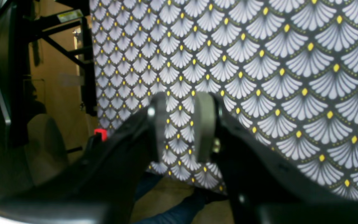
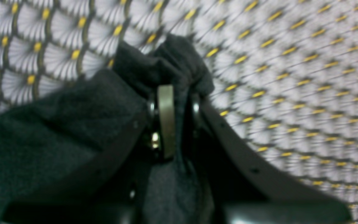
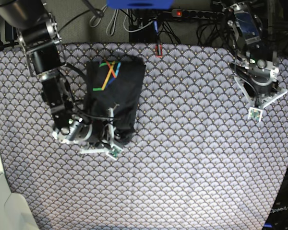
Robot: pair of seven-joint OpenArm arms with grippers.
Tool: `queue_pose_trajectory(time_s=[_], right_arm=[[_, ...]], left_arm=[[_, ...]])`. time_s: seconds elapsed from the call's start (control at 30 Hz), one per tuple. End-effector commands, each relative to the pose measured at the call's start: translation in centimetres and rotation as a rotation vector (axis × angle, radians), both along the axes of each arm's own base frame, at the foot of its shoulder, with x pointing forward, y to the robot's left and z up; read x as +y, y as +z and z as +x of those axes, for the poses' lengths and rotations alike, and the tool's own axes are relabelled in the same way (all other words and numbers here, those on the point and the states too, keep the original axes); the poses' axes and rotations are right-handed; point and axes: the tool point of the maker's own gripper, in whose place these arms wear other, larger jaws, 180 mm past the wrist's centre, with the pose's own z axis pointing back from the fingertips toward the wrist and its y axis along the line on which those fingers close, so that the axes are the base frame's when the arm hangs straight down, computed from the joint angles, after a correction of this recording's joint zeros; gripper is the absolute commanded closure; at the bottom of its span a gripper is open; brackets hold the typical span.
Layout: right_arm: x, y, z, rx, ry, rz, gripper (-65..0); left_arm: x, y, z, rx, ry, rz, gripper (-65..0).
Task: Fold the T-shirt properly
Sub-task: 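Smooth and square the folded bundle's edges with the right gripper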
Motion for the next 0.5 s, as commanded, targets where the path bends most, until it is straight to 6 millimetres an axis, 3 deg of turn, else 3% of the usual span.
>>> queue_pose_trajectory(time_s=[0.0, 0.3, 0.47], right_arm=[[0.3, 2.0, 1.2, -0.056, 0.004, 0.027, 0.0], [1.6, -0.9, 0.4, 0.042, -0.005, 0.046, -0.2], [1.4, -1.3, 0.7, 0.058, -0.013, 0.041, -9.9]], left_arm=[[0.2, 1.1, 0.6, -0.038, -0.003, 0.016, -15.2], [0.2, 1.0, 0.5, -0.035, -0.003, 0.016, -15.2], [0.2, 0.9, 0.4, -0.03, -0.003, 0.016, -15.2]])
